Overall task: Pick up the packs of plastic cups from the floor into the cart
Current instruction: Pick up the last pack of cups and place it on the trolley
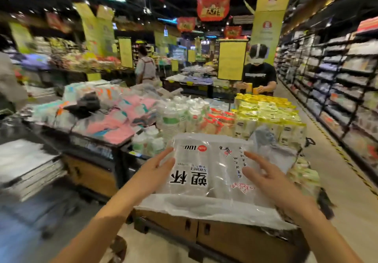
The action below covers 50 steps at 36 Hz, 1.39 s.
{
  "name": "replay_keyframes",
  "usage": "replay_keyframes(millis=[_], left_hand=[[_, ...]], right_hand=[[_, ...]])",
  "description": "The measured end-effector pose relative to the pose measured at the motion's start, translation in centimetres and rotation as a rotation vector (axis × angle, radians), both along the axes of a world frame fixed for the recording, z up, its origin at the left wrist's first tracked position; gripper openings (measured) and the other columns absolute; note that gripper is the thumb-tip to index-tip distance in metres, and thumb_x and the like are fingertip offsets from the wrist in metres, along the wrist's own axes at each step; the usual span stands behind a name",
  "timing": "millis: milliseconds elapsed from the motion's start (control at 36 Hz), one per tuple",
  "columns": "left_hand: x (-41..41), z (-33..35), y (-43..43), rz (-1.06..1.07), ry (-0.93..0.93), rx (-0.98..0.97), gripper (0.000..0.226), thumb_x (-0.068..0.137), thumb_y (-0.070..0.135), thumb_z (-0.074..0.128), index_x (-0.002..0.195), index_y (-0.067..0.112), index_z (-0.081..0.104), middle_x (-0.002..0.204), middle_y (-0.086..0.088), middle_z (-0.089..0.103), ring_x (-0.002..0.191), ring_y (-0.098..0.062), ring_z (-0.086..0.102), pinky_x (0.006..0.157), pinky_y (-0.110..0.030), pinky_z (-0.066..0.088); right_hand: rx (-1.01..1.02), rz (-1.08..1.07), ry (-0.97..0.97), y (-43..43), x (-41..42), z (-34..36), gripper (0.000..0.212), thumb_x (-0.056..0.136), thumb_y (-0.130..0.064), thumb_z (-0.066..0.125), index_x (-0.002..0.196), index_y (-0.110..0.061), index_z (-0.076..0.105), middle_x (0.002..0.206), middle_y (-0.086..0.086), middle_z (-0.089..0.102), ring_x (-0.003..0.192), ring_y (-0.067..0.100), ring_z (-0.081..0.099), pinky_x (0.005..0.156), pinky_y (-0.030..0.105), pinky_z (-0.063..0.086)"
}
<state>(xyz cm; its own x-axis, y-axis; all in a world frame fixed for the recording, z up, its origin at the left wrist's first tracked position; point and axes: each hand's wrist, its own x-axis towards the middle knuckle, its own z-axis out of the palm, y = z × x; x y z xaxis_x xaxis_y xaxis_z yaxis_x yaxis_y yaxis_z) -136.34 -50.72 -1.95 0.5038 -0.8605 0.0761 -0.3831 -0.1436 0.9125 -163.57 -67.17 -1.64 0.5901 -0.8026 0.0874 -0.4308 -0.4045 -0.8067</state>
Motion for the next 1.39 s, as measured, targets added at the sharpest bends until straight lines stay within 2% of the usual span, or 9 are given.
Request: replay_keyframes(millis=[111, 222, 333, 500, 778, 944, 1056, 1250, 1389], left_hand=[[6.9, -0.4, 4.8, 0.144, 0.042, -0.014, 0.047, 0.093, 0.056, 0.048, 0.14, 0.05, 0.041, 0.141, 0.023, 0.044, 0.129, -0.005, 0.046, 0.103, -0.025, 0.037], [14.0, -0.6, 8.9, 0.263, 0.077, -0.023, 0.051, 0.094, 0.054, 0.048, 0.143, 0.045, 0.039, 0.137, 0.023, 0.047, 0.12, 0.0, 0.049, 0.089, -0.015, 0.041], [21.6, -1.1, 12.9, 0.373, 0.089, -0.042, 0.066, 0.076, 0.072, 0.052, 0.138, 0.052, 0.042, 0.141, 0.021, 0.048, 0.122, -0.003, 0.053, 0.104, -0.032, 0.044], [30.2, -1.5, 18.2, 0.541, 0.068, -0.056, 0.042, 0.097, 0.042, 0.051, 0.138, 0.042, 0.044, 0.136, 0.016, 0.051, 0.103, 0.008, 0.054, 0.063, 0.001, 0.043], [41.6, -2.8, 21.4, 0.752, 0.011, 0.058, 0.044, 0.096, 0.05, 0.047, 0.14, 0.048, 0.041, 0.146, 0.014, 0.045, 0.132, -0.013, 0.046, 0.111, -0.035, 0.038], [48.8, -3.8, 19.5, 0.828, 0.042, 0.062, 0.042, 0.087, 0.061, 0.049, 0.129, 0.062, 0.043, 0.141, 0.017, 0.051, 0.126, -0.013, 0.053, 0.109, -0.039, 0.041], [54.4, -4.4, 17.6, 0.898, 0.071, 0.006, 0.044, 0.071, 0.075, 0.051, 0.114, 0.074, 0.045, 0.136, 0.01, 0.058, 0.119, -0.012, 0.06, 0.105, -0.043, 0.045], [61.7, -3.2, 15.4, 1.1, 0.054, -0.038, 0.037, 0.096, 0.04, 0.054, 0.131, 0.049, 0.05, 0.134, 0.011, 0.057, 0.118, -0.008, 0.057, 0.105, -0.03, 0.043], [66.3, -4.2, 16.6, 1.12, 0.087, -0.036, 0.035, 0.093, 0.048, 0.054, 0.128, 0.053, 0.048, 0.14, 0.013, 0.052, 0.127, -0.01, 0.052, 0.11, -0.041, 0.041]], right_hand=[[-0.039, 0.165, -0.023, 0.4, 9.9, 0.3, 0.047, 0.097, -0.05, 0.062, 0.141, -0.057, 0.045, 0.157, -0.028, 0.029, 0.155, 0.011, 0.029, 0.125, 0.041, 0.03], [-0.071, 0.275, 0.014, 1.9, 19.6, 0.4, 0.046, 0.098, -0.05, 0.061, 0.139, -0.059, 0.044, 0.153, -0.019, 0.043, 0.146, 0.01, 0.038, 0.115, 0.035, 0.034], [-0.028, 0.379, -0.013, 3.7, 29.0, 0.3, 0.045, 0.097, -0.05, 0.063, 0.137, -0.06, 0.047, 0.145, -0.024, 0.043, 0.147, 0.012, 0.041, 0.119, 0.038, 0.035], [-0.056, 0.49, 0.029, 6.5, 42.1, -0.9, 0.045, 0.094, -0.058, 0.062, 0.135, -0.068, 0.047, 0.149, -0.025, 0.041, 0.137, 0.015, 0.053, 0.117, 0.048, 0.042], [-0.043, 0.675, 0.051, 7.3, 59.4, -2.4, 0.051, 0.095, -0.054, 0.063, 0.144, -0.057, 0.046, 0.157, -0.019, 0.044, 0.15, 0.012, 0.039, 0.123, 0.044, 0.035], [-0.002, 0.766, 0.045, 4.4, 69.6, -3.4, 0.052, 0.091, -0.061, 0.065, 0.141, -0.059, 0.05, 0.152, -0.022, 0.047, 0.14, 0.015, 0.053, 0.119, 0.047, 0.043], [-0.033, 0.825, 0.059, 2.2, 77.2, -2.8, 0.049, 0.099, -0.047, 0.063, 0.146, -0.051, 0.049, 0.156, -0.008, 0.05, 0.134, 0.017, 0.052, 0.107, 0.036, 0.043], [-0.08, 0.978, 0.077, 0.7, 89.1, -1.7, 0.053, 0.099, -0.049, 0.061, 0.149, -0.05, 0.045, 0.162, -0.004, 0.044, 0.146, 0.023, 0.045, 0.119, 0.044, 0.039], [-0.113, 1.047, 0.116, 1.9, 96.4, -2.7, 0.051, 0.1, -0.046, 0.062, 0.149, -0.045, 0.048, 0.159, -0.004, 0.047, 0.135, 0.019, 0.053, 0.109, 0.036, 0.041]])
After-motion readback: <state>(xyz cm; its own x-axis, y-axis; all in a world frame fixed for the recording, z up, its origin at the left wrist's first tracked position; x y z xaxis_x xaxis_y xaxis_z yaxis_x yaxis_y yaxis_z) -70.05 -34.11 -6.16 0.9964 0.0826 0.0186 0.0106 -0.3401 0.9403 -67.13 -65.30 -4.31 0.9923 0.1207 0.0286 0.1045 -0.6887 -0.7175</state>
